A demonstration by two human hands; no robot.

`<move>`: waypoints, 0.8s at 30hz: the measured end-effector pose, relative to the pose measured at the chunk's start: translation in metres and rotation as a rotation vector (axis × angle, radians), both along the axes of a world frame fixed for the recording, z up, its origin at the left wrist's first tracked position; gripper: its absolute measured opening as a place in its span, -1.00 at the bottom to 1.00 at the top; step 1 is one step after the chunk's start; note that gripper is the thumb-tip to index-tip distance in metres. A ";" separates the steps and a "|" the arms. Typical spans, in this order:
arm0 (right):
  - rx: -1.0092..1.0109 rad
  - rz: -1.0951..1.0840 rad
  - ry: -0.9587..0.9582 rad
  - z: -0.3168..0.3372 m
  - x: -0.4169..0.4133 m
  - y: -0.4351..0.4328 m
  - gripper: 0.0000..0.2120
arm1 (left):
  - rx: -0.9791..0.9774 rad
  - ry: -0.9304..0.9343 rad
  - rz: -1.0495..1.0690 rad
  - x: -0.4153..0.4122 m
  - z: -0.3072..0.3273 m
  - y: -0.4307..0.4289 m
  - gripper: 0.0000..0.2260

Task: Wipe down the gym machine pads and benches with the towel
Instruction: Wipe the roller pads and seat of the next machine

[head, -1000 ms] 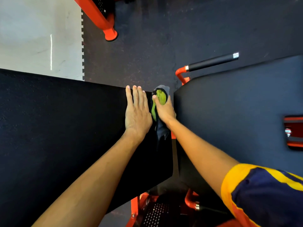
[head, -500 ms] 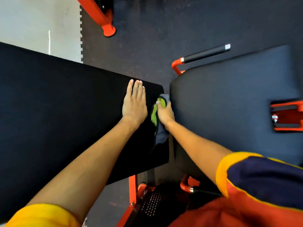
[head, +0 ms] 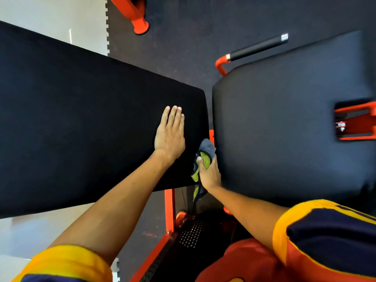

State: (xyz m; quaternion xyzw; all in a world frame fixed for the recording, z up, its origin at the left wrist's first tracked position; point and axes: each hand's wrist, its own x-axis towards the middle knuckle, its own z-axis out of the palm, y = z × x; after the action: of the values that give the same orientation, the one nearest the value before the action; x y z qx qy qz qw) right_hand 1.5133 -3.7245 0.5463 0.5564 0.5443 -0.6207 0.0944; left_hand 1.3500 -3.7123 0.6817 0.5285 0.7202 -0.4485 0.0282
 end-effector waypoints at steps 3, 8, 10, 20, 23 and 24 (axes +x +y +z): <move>0.016 -0.044 0.054 -0.004 -0.024 0.024 -0.32 | 0.026 -0.013 0.017 0.010 0.003 -0.008 -0.42; 0.062 -0.018 0.180 0.005 -0.075 0.081 -0.35 | 0.051 -0.070 0.069 0.033 0.005 -0.027 -0.42; 0.088 0.024 0.141 0.007 -0.076 0.075 -0.32 | 0.060 -0.083 0.090 0.039 0.004 -0.032 -0.42; 0.146 0.222 0.147 0.022 0.025 -0.009 -0.32 | 0.046 -0.158 0.216 0.072 0.007 -0.052 -0.36; 0.120 0.202 0.211 0.024 0.028 0.012 -0.40 | -0.005 -0.195 0.261 0.077 0.012 -0.054 -0.41; 0.094 0.199 0.217 0.028 0.027 0.020 -0.41 | -0.018 -0.207 0.274 0.078 0.012 -0.054 -0.40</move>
State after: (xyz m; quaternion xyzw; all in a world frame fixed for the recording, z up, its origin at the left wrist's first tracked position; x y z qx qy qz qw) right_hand 1.5403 -3.7043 0.5742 0.4332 0.6321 -0.6387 0.0698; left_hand 1.4277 -3.7663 0.6936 0.4686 0.7746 -0.3902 0.1680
